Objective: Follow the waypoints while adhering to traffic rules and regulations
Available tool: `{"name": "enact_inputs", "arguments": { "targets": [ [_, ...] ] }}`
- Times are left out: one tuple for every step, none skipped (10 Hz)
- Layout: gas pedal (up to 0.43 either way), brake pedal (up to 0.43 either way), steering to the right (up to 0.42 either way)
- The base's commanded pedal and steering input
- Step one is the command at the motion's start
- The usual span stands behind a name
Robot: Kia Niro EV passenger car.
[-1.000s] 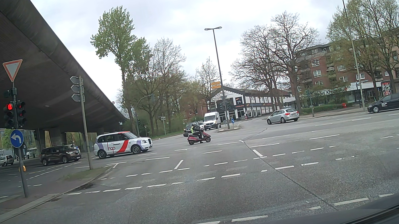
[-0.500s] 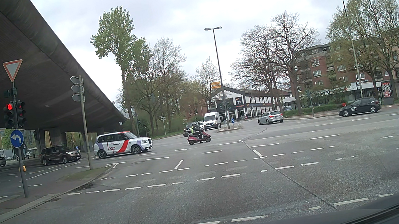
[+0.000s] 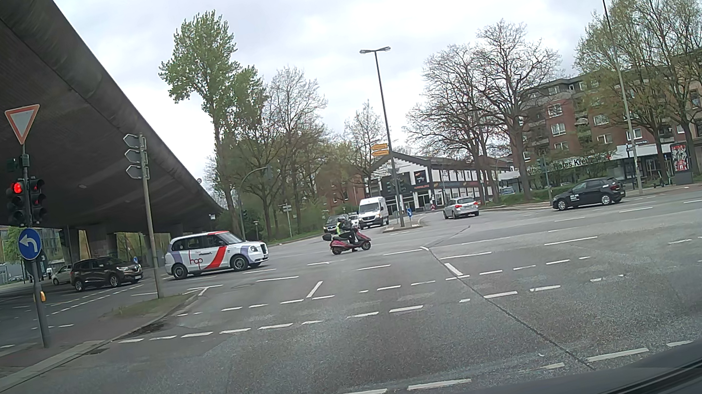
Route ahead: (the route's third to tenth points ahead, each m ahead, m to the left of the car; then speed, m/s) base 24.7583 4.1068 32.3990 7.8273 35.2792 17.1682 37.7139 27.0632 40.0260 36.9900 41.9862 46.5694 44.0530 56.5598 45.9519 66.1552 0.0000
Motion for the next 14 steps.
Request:
{"name": "enact_inputs", "arguments": {
  "targets": [
    [0.0, 0.274, -0.011],
    [0.0, 0.274, -0.011],
    [0.0, 0.274, -0.011],
    [0.0, 0.274, -0.011],
    [0.0, 0.274, -0.011],
    [0.0, 0.274, -0.011],
    [0.0, 0.274, -0.011],
    [0.0, 0.274, -0.011],
    [0.0, 0.274, -0.011],
    [0.0, 0.274, -0.011],
    [0.0, 0.274, -0.011],
    [0.0, 0.274, -0.011],
    [0.0, 0.28, -0.011],
    [0.0, 0.274, -0.011]
  ]
}}
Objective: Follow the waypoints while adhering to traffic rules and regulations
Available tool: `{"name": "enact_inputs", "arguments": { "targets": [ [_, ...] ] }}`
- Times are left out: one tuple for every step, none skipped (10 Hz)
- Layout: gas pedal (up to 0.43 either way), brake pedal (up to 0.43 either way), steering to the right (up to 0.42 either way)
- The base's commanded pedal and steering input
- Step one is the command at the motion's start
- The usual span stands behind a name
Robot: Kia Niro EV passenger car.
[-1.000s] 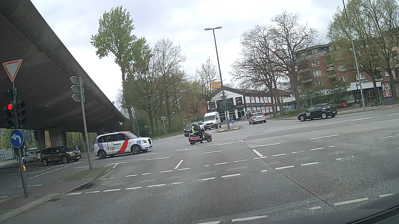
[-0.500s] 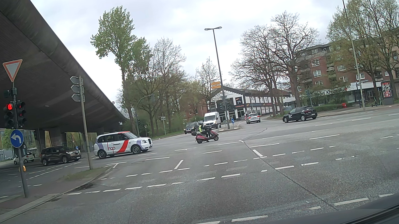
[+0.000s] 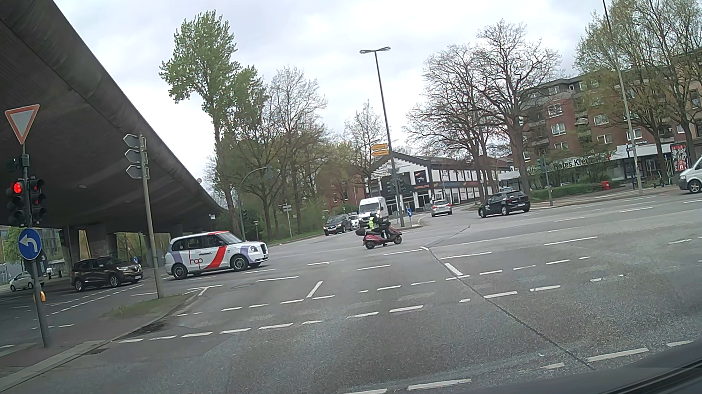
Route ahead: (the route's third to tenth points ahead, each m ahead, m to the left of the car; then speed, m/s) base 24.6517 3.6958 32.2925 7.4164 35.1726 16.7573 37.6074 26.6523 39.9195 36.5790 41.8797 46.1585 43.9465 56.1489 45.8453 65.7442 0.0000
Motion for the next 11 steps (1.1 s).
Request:
{"name": "enact_inputs", "arguments": {
  "targets": [
    [0.0, 0.274, -0.011],
    [0.0, 0.274, -0.011],
    [0.0, 0.274, -0.011],
    [0.0, 0.274, -0.011],
    [0.0, 0.274, -0.011],
    [0.0, 0.274, -0.011],
    [0.0, 0.274, -0.011],
    [0.0, 0.274, -0.011],
    [0.0, 0.274, -0.011],
    [0.0, 0.274, -0.011],
    [0.0, 0.274, -0.011]
  ]
}}
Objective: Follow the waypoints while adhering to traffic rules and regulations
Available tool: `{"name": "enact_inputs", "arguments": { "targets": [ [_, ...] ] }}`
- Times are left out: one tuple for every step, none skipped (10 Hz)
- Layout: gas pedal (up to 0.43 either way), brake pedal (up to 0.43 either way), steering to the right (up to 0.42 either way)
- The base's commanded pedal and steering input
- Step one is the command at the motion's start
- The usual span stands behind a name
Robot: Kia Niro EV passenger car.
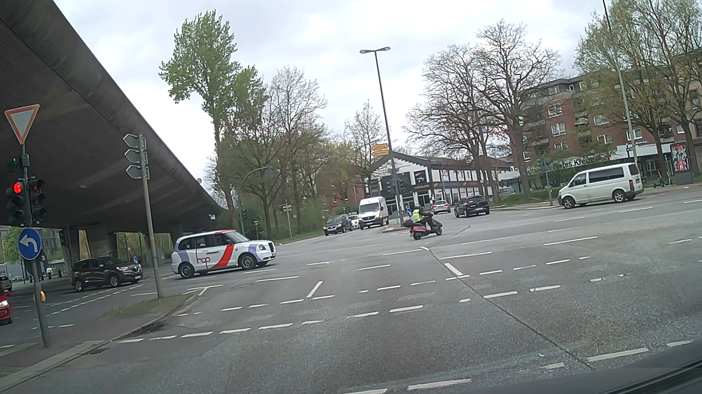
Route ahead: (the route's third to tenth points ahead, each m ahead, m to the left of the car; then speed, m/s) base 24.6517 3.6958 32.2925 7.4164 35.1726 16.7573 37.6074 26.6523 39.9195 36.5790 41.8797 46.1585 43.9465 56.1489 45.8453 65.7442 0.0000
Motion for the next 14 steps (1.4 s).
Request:
{"name": "enact_inputs", "arguments": {
  "targets": [
    [0.0, 0.274, -0.011],
    [0.0, 0.274, -0.011],
    [0.0, 0.28, -0.011],
    [0.0, 0.274, -0.011],
    [0.0, 0.28, -0.011],
    [0.0, 0.28, -0.011],
    [0.0, 0.28, -0.011],
    [0.0, 0.274, -0.011],
    [0.0, 0.274, -0.011],
    [0.0, 0.28, -0.011],
    [0.0, 0.274, -0.011],
    [0.0, 0.274, -0.011],
    [0.0, 0.274, -0.011],
    [0.0, 0.28, -0.011]
  ]
}}
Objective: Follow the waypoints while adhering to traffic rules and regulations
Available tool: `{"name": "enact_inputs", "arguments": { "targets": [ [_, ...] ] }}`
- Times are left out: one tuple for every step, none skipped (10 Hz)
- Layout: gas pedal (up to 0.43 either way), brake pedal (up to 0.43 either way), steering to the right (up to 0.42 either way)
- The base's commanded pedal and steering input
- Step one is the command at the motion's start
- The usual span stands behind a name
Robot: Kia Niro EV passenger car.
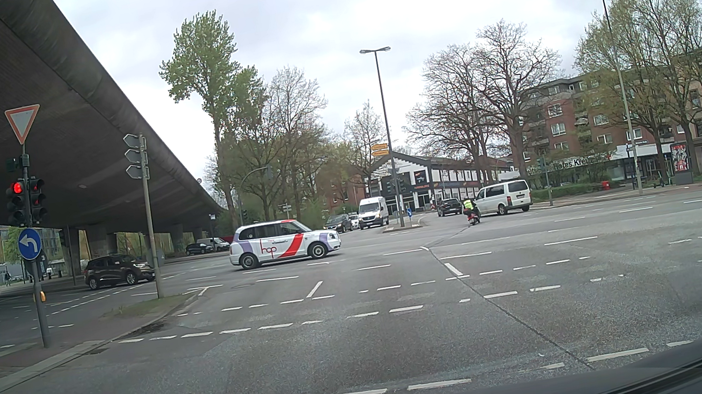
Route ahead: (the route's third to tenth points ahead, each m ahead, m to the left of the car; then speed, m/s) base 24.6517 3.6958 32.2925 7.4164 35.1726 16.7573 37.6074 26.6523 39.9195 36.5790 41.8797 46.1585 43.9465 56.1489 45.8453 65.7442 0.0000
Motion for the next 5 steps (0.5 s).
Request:
{"name": "enact_inputs", "arguments": {
  "targets": [
    [0.0, 0.28, -0.011],
    [0.0, 0.274, -0.011],
    [0.0, 0.274, -0.011],
    [0.0, 0.274, -0.011],
    [0.0, 0.274, -0.011]
  ]
}}
